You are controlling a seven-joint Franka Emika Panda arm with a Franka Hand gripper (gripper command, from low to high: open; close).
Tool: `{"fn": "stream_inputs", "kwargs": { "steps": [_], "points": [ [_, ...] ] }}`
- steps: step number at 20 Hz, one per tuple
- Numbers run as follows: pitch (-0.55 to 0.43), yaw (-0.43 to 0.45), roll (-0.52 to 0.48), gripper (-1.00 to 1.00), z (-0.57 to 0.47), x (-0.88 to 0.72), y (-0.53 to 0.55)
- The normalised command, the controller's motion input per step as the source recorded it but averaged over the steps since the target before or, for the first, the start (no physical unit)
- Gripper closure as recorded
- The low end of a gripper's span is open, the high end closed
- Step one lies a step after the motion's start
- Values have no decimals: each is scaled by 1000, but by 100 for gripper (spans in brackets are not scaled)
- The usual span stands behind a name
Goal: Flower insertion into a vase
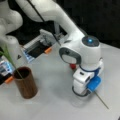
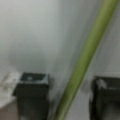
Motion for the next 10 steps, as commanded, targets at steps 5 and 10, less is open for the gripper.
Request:
{"fn": "stream_inputs", "kwargs": {
  "steps": [5,10],
  "points": [
    [146,33,-172,100,297,57,136],
    [227,0,-110,100,461,-100,140]
  ]
}}
